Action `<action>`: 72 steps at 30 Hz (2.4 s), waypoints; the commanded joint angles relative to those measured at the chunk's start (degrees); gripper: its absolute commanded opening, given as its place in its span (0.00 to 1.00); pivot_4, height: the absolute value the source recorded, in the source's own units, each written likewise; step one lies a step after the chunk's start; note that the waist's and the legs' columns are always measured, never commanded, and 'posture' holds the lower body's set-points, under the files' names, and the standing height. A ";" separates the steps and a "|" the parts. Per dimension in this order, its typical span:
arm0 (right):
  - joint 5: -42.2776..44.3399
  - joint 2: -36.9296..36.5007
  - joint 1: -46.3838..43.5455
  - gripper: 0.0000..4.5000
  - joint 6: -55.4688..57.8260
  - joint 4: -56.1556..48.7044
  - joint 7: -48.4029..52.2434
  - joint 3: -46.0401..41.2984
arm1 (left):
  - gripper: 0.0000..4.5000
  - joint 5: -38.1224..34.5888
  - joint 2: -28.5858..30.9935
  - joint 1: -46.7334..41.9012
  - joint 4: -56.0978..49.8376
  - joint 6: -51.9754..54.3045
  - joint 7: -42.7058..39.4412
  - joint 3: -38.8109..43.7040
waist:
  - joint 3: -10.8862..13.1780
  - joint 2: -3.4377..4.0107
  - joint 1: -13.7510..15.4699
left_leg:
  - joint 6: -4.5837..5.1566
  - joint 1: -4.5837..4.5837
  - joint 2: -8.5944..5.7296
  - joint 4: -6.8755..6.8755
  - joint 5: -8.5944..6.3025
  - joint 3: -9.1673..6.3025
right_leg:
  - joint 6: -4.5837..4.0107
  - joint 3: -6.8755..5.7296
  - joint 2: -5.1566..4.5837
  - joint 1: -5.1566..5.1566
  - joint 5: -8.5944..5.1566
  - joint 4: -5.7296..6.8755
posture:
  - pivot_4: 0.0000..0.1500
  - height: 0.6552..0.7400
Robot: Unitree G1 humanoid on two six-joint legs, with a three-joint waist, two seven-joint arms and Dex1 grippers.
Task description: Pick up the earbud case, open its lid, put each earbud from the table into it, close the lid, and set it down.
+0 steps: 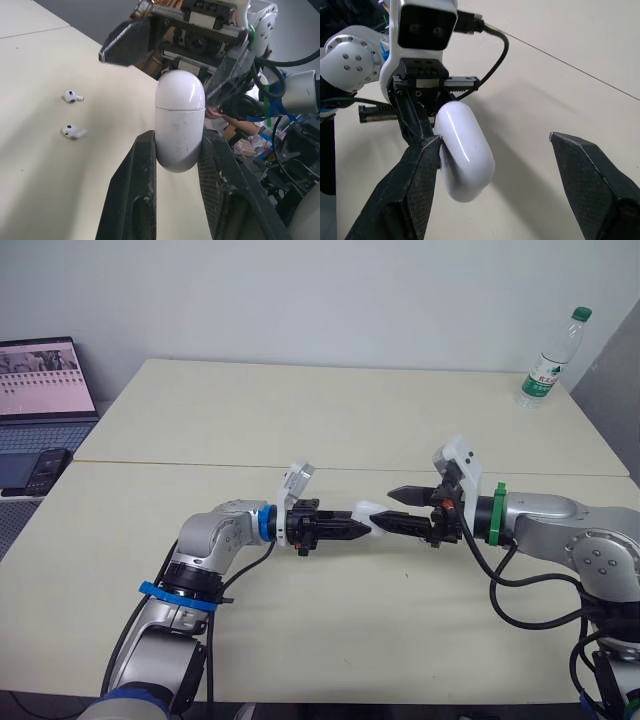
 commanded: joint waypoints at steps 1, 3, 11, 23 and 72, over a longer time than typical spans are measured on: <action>-0.37 -0.49 -1.73 0.80 0.28 0.22 -0.98 -4.17 | 0.17 1.00 0.04 0.61 -1.22 -2.71 -0.95 0.09 | 0.00 0.00 0.04 | 0.00 0.00 -0.01 0.00 0.00 0.00 | 0.00 0.01 -0.01 0.00 0.00 0.00 | 1.00 0.95; -0.22 -0.85 -1.95 0.80 0.84 0.33 -0.69 -5.05 | 0.17 1.55 -0.10 0.91 -0.77 -3.64 -0.44 0.51 | 0.00 0.00 0.05 | 0.00 0.00 -0.01 0.00 0.00 0.00 | 0.00 0.00 -0.03 0.00 0.00 0.00 | 1.00 0.95; -7.74 -8.36 -0.90 0.80 2.91 0.32 2.10 0.56 | 0.17 6.25 -1.33 3.55 0.75 -15.25 6.40 4.82 | 0.00 0.00 0.04 | 0.00 0.00 0.00 0.00 0.00 0.00 | 0.00 0.00 -0.17 0.00 0.00 0.00 | 1.00 0.95; -25.72 -11.22 -8.46 0.80 7.93 5.47 9.28 19.85 | 0.17 10.55 -3.15 10.18 -5.41 -26.58 16.42 8.18 | 0.00 0.02 0.06 | 0.00 -0.02 0.00 0.01 0.00 0.01 | -0.01 -0.03 -0.30 -0.04 0.01 0.02 | 1.00 0.95; -29.38 -2.47 -7.55 0.35 21.57 5.80 9.81 15.68 | 0.17 10.73 -4.28 12.56 -7.02 -26.76 20.30 7.55 | -0.02 0.02 0.03 | 0.00 -0.02 -0.05 0.03 0.00 -0.18 | -0.02 -0.25 -0.33 0.04 0.01 0.04 | 1.00 0.95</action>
